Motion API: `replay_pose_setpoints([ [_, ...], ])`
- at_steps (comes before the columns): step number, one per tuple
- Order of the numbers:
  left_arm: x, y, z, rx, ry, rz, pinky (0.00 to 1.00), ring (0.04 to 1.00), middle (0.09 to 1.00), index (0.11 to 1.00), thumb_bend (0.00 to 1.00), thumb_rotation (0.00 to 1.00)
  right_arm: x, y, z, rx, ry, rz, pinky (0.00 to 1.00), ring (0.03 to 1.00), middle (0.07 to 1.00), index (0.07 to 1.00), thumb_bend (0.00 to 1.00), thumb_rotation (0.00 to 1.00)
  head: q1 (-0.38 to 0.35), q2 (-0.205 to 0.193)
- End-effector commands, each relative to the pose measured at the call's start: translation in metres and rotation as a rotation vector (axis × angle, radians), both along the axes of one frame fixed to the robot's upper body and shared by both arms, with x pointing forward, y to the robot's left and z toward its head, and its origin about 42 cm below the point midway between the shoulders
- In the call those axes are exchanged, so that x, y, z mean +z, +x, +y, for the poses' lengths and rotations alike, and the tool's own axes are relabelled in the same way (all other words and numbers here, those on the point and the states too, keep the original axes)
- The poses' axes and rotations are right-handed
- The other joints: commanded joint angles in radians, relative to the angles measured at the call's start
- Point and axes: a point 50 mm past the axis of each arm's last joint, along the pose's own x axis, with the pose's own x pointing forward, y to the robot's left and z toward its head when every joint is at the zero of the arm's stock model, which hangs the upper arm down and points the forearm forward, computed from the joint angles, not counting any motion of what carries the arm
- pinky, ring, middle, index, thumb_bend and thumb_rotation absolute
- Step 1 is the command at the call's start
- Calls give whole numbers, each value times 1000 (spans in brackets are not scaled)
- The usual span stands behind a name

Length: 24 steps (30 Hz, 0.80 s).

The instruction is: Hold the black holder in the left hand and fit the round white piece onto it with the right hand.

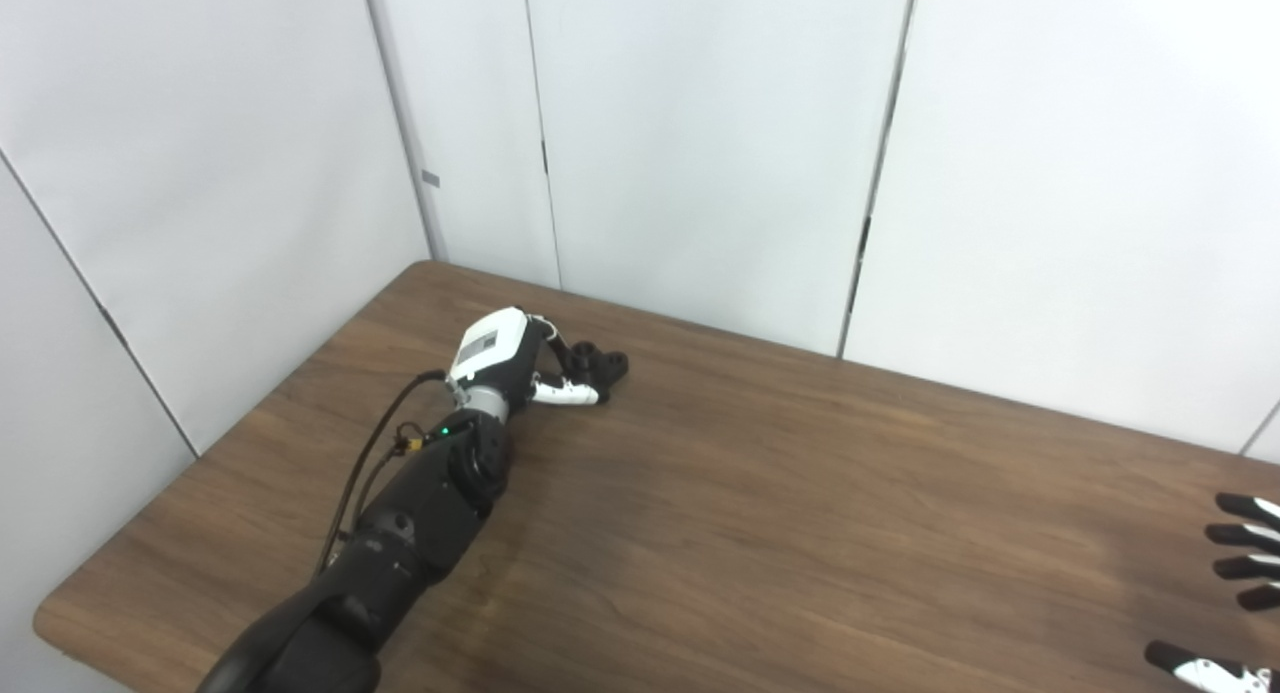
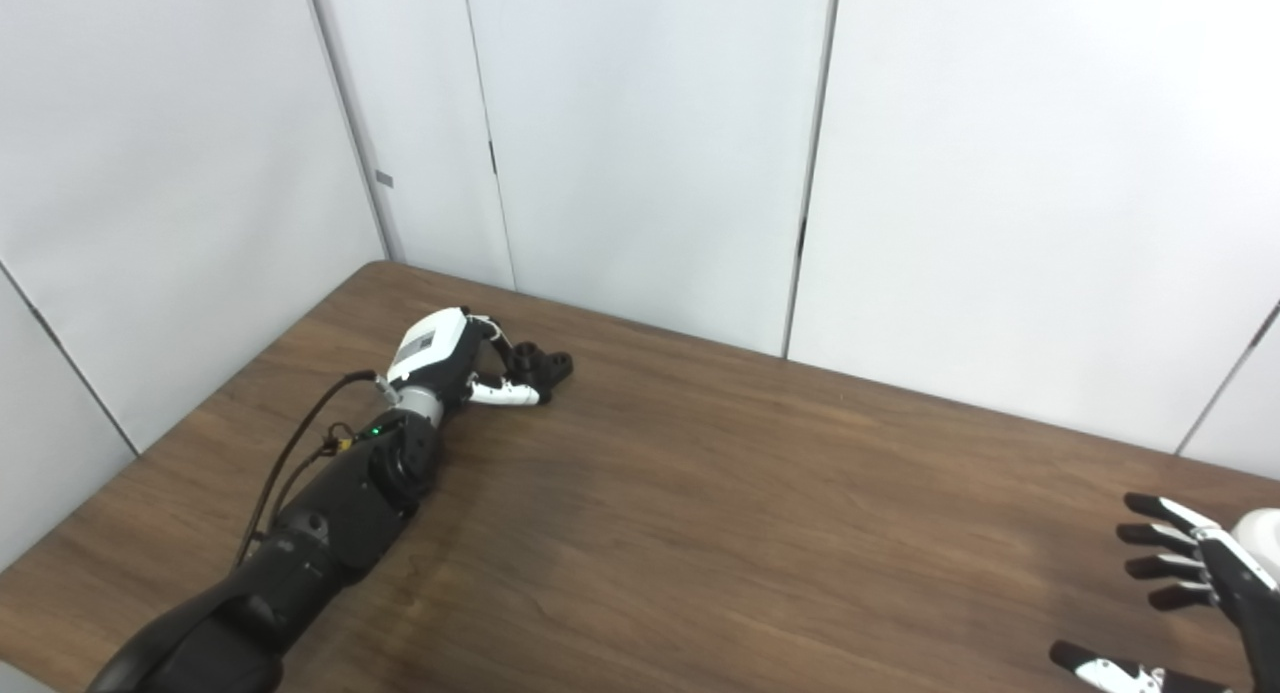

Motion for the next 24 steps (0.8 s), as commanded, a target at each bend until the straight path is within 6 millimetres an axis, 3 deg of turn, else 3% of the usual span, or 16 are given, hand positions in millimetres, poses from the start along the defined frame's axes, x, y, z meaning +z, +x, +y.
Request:
replay_pose_setpoints([
  [1, 10, 2, 1, -31, 10, -21, 1000, 1000, 852, 477, 523, 76, 18, 6, -2, 0, -13, -70, 546, 648, 721, 785, 684, 0, -4, 1],
  [7, 7, -9, -5, -105, -19, -45, 1000, 1000, 880, 478, 524, 70, 20, 8, 3, 1, -12, -79, 546, 646, 723, 785, 677, 0, -36, 3],
  [13, 1, -30, -36, -253, -65, -21, 1000, 1000, 925, 480, 525, 61, 25, 13, 10, 10, -8, -92, 541, 632, 720, 777, 671, 0, -88, 12],
  [19, -3, -56, -95, -503, -34, -29, 1000, 1000, 939, 485, 523, 73, 27, 21, 13, 19, -11, -109, 517, 614, 704, 765, 674, 0, -144, 26],
  [24, -13, -65, -141, -702, -77, -24, 993, 1000, 964, 488, 522, 72, 26, 25, 16, 29, -7, -125, 509, 618, 710, 772, 660, 4, -198, 41],
])
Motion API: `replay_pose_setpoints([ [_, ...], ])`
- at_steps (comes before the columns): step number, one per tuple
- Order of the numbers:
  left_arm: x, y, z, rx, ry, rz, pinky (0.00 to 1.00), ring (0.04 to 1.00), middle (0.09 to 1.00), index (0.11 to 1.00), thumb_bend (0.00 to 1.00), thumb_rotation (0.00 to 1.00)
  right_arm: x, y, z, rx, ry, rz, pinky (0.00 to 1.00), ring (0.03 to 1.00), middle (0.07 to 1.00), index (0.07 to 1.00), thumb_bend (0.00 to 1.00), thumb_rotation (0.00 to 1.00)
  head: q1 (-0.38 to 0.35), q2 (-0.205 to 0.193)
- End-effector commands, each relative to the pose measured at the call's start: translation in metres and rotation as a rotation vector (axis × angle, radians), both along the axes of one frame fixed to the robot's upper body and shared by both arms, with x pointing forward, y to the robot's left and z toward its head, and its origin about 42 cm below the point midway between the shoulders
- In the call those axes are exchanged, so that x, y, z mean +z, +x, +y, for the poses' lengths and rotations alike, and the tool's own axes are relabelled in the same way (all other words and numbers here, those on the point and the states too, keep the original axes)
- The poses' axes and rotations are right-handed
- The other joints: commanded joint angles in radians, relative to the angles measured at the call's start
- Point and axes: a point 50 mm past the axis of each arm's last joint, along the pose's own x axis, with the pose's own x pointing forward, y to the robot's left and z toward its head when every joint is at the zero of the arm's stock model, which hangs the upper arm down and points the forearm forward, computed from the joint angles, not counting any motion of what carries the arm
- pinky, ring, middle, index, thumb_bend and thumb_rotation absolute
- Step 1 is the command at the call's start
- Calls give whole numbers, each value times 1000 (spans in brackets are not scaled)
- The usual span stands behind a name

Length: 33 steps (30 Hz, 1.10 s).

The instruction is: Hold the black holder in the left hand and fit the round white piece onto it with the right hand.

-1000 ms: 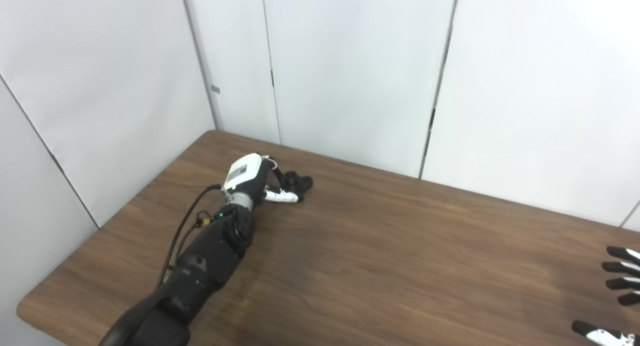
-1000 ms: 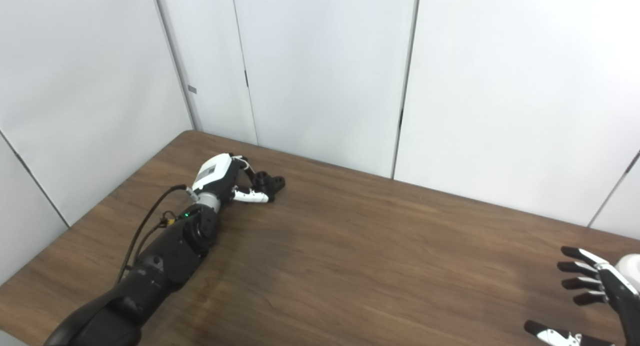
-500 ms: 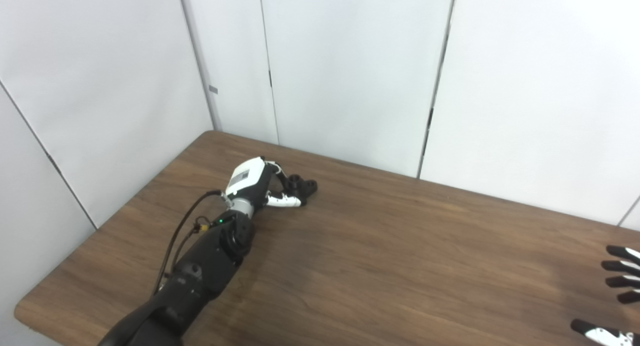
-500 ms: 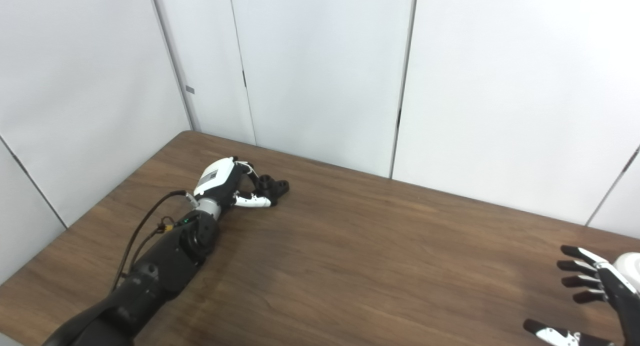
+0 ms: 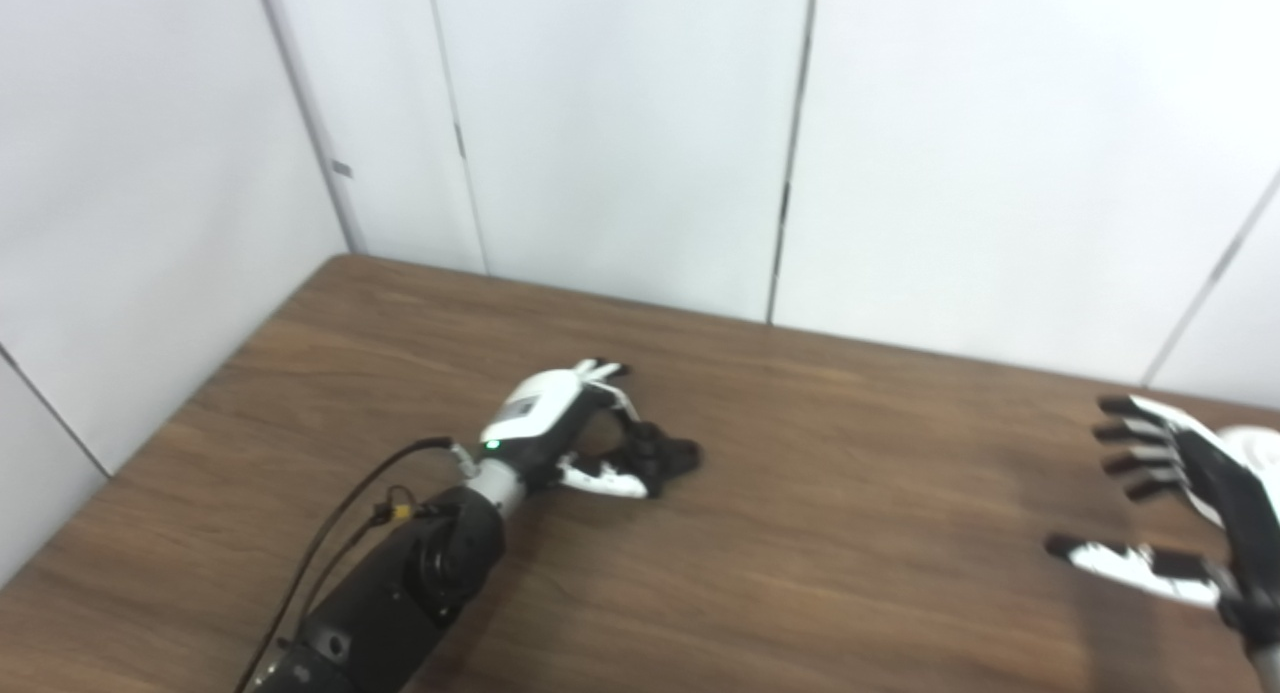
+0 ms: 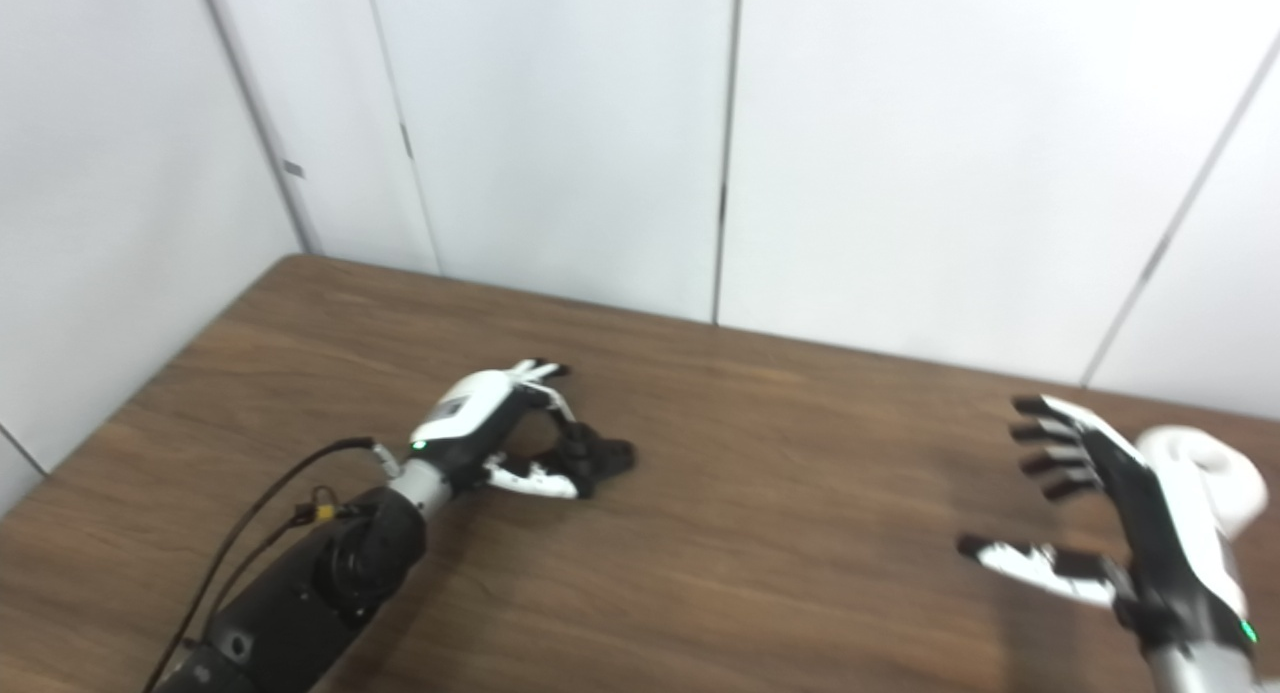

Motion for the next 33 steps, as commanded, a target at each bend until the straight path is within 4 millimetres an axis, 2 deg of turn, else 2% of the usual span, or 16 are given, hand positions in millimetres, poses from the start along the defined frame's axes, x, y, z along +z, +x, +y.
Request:
replay_pose_setpoints([
  [1, 0, -1, -24, -148, 15, -5, 990, 1000, 970, 489, 522, 73, 17, 8, 4, 24, 2, -100, 510, 619, 710, 773, 657, 11, -17, 6],
  [9, -21, -9, -77, -346, 36, 17, 963, 1000, 974, 490, 522, 75, 18, 11, 9, 30, -10, -118, 509, 629, 717, 779, 634, 120, -97, 23],
  [15, -44, -13, -120, -471, 98, 39, 916, 1000, 954, 488, 522, 74, 21, 9, 19, 27, -15, -123, 496, 623, 725, 786, 617, 131, -168, 33],
  [18, -52, -13, -132, -499, 119, 54, 905, 1000, 948, 488, 522, 74, 24, 8, 23, 27, -18, -132, 496, 619, 723, 784, 614, 122, -202, 36],
  [24, -65, -11, -140, -541, 156, 96, 907, 1000, 951, 488, 522, 74, 25, 5, 27, 22, -18, -128, 494, 617, 722, 789, 609, 142, -264, 40],
  [30, -69, -12, -134, -545, 175, 110, 910, 1000, 953, 488, 522, 73, 30, 6, 31, 22, -48, -131, 504, 621, 721, 791, 617, 155, -333, 38],
  [33, -69, -12, -128, -546, 192, 104, 916, 1000, 957, 488, 522, 72, 36, 9, 28, 3, -92, -131, 521, 645, 727, 790, 655, 165, -399, 22],
])
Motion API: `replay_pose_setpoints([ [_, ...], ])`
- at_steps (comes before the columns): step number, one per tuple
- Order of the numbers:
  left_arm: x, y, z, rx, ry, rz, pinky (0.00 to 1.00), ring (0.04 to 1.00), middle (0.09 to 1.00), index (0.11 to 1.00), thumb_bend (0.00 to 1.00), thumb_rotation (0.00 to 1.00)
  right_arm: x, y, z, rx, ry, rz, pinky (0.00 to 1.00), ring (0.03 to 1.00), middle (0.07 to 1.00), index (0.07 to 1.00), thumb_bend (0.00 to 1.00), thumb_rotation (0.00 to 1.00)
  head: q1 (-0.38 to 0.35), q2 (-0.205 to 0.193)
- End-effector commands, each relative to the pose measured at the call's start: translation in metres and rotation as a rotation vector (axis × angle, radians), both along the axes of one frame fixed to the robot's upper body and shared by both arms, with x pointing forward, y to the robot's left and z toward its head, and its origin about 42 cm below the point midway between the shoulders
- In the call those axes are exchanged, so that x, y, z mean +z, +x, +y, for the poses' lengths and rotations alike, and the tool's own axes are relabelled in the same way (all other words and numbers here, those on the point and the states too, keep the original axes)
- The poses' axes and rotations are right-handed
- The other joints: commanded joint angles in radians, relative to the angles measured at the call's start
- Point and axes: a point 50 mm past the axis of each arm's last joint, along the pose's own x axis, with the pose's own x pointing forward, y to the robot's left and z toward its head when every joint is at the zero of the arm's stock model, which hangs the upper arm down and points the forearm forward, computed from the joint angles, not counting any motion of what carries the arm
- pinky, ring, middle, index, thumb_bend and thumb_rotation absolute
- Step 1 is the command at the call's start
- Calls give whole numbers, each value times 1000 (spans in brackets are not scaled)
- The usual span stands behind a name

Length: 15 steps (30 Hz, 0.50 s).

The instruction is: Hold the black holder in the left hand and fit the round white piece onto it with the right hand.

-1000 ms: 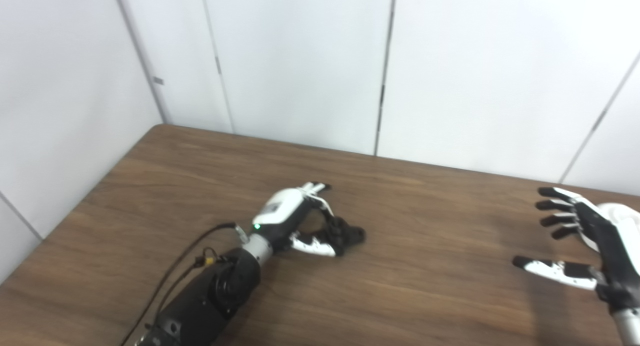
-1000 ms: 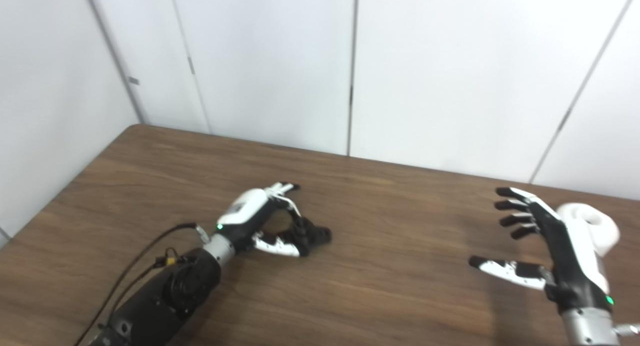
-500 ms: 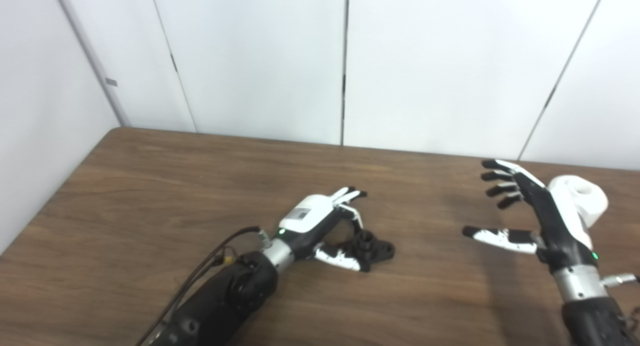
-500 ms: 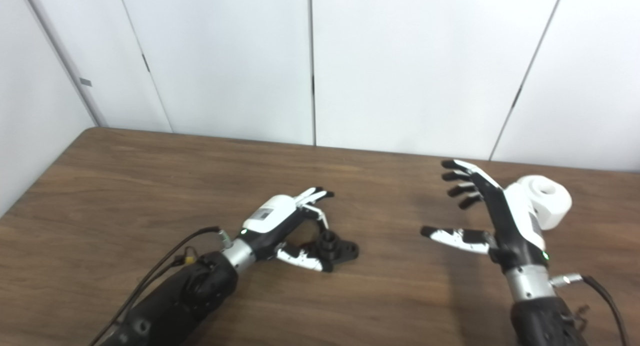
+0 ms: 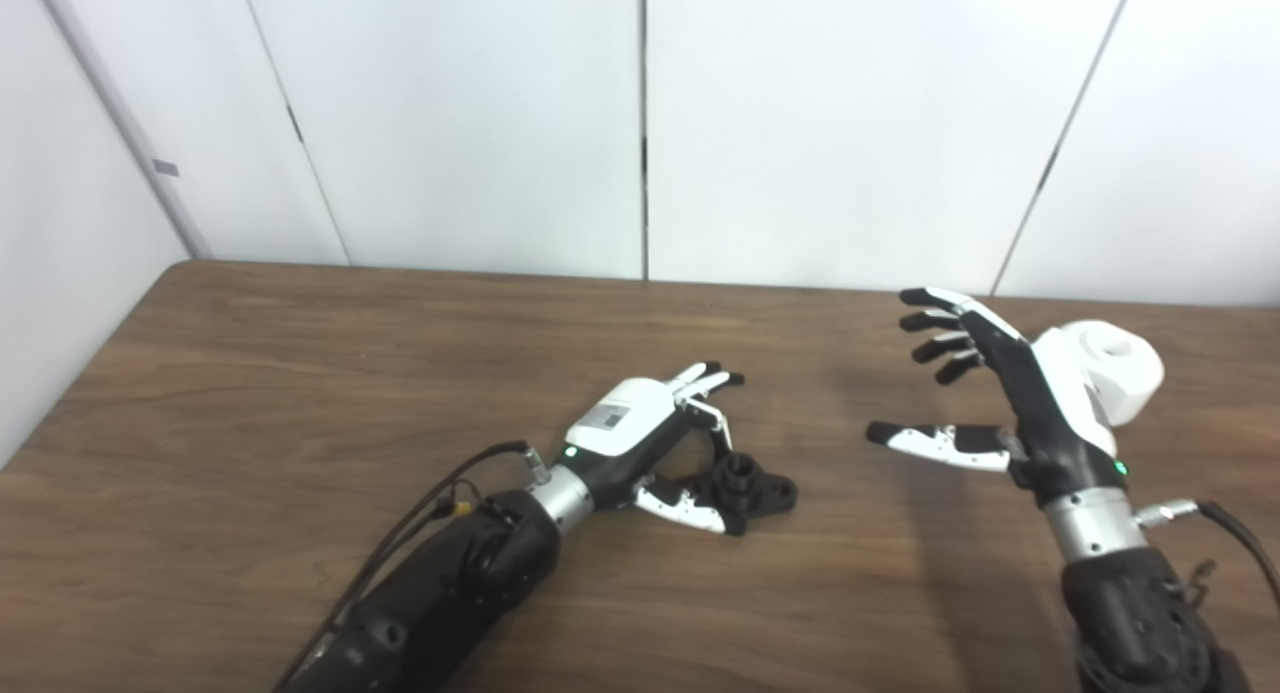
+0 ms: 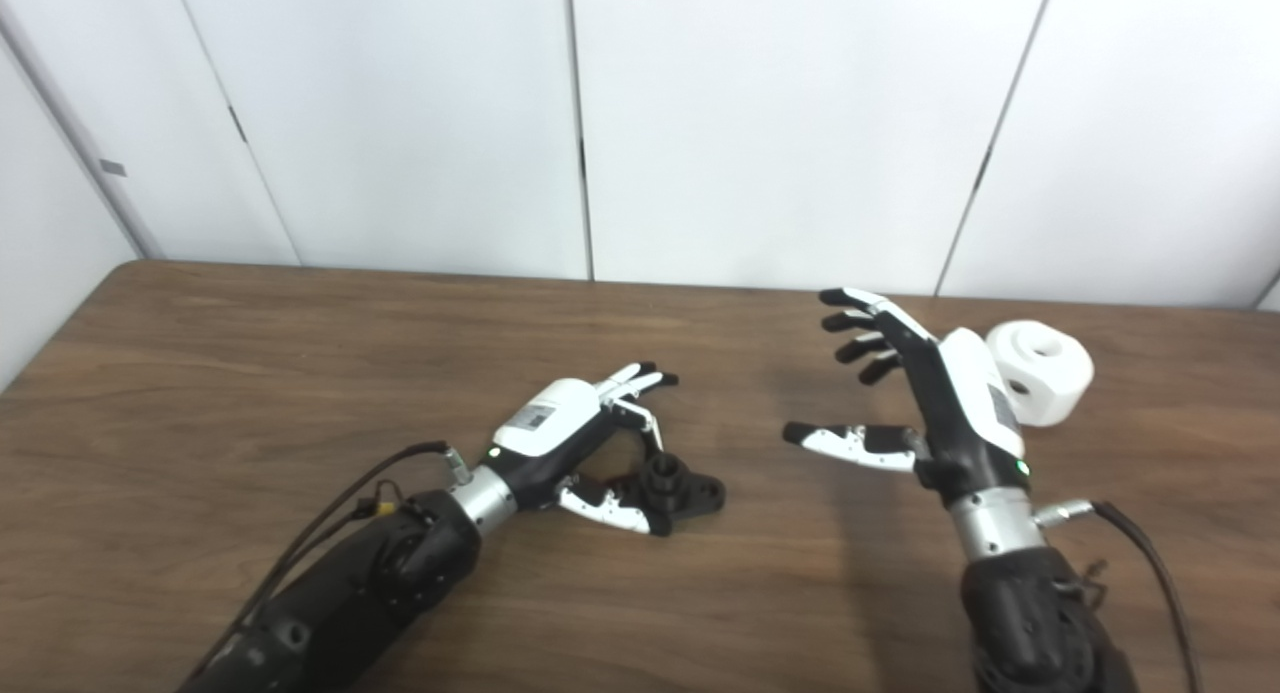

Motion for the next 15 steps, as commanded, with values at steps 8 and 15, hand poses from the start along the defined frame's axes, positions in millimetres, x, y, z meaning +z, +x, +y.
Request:
replay_pose_setpoints([
  [8, -44, -31, 23, -99, 191, 128, 883, 983, 929, 488, 524, 67, 49, 23, 4, -113, -284, -23, 546, 707, 781, 823, 682, 230, -363, -110],
  [15, -43, -32, 38, -108, 167, 135, 841, 940, 899, 488, 524, 55, 62, 39, 8, -253, -536, 70, 692, 855, 911, 872, 751, 274, -484, -187],
])
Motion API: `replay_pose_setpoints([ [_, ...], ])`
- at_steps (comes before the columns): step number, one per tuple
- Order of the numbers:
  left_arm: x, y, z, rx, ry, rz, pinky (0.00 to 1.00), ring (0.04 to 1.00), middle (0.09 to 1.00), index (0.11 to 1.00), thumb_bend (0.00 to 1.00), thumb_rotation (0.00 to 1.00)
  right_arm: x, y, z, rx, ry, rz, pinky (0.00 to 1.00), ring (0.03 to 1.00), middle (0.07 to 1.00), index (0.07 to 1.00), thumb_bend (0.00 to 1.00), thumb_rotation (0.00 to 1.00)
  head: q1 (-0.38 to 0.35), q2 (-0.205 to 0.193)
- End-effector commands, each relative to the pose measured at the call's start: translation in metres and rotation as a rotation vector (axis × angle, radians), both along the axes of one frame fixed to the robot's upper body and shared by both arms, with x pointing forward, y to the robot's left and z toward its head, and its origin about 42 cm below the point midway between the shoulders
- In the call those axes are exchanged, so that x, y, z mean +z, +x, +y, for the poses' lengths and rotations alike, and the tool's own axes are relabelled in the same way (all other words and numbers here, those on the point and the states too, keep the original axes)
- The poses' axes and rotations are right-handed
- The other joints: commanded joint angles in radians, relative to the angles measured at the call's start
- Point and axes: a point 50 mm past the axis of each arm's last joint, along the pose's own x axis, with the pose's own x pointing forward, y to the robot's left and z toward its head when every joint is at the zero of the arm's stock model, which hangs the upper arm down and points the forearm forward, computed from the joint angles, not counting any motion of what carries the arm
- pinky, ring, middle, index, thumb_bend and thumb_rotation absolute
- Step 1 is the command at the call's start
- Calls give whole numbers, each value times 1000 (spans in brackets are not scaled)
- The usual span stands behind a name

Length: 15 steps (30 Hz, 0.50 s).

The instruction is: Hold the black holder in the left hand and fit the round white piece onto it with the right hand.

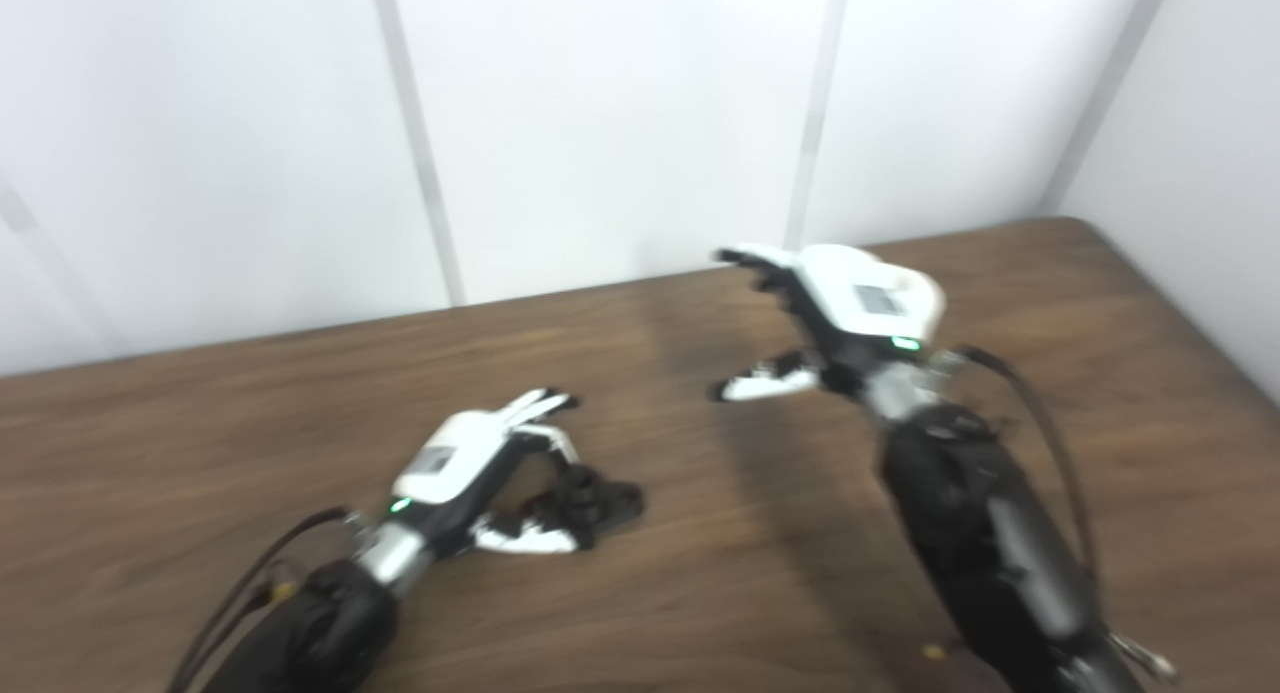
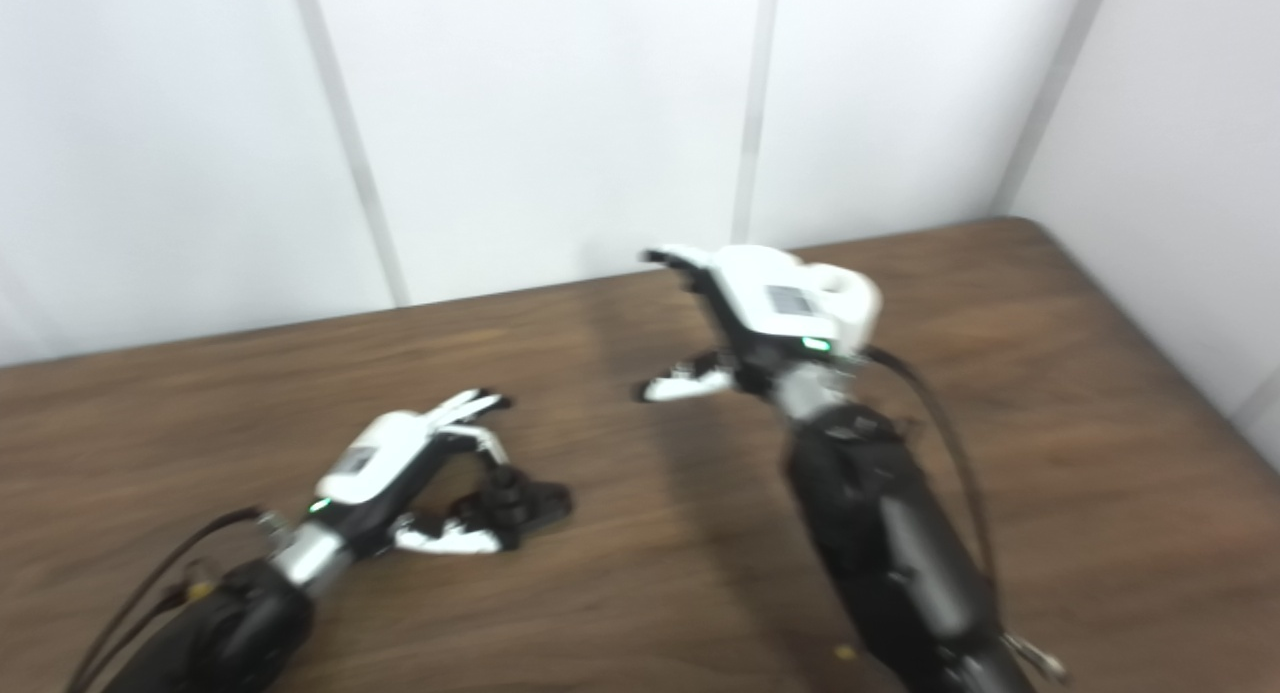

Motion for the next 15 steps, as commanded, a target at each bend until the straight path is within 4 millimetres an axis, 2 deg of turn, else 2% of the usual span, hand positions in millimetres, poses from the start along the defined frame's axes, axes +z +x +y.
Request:
replay_pose_setpoints([
  [1, -44, -30, 15, -56, 160, 161, 839, 937, 896, 488, 524, 55, 30, 10, -8, -79, -100, -28, 709, 869, 923, 879, 760, 276, -23, -18],
  [3, -46, -30, 17, -54, 154, 161, 833, 924, 885, 488, 523, 53, 35, 13, -10, -141, -142, 25, 765, 945, 984, 916, 839, 289, -42, -35],
  [6, -49, -28, 23, -53, 151, 162, 830, 918, 881, 488, 523, 53, 44, 19, -13, -224, -194, 60, 772, 974, 999, 931, 900, 276, -64, -57],
  [9, -51, -27, 27, -52, 155, 166, 826, 921, 888, 488, 523, 54, 51, 24, -18, -278, -232, 72, 780, 981, 1000, 938, 915, 272, -81, -71],
  [15, -50, -27, 31, -55, 172, 157, 806, 927, 893, 488, 524, 56, 63, 37, -32, -353, -290, 64, 822, 978, 1000, 928, 931, 275, -87, -74],
])
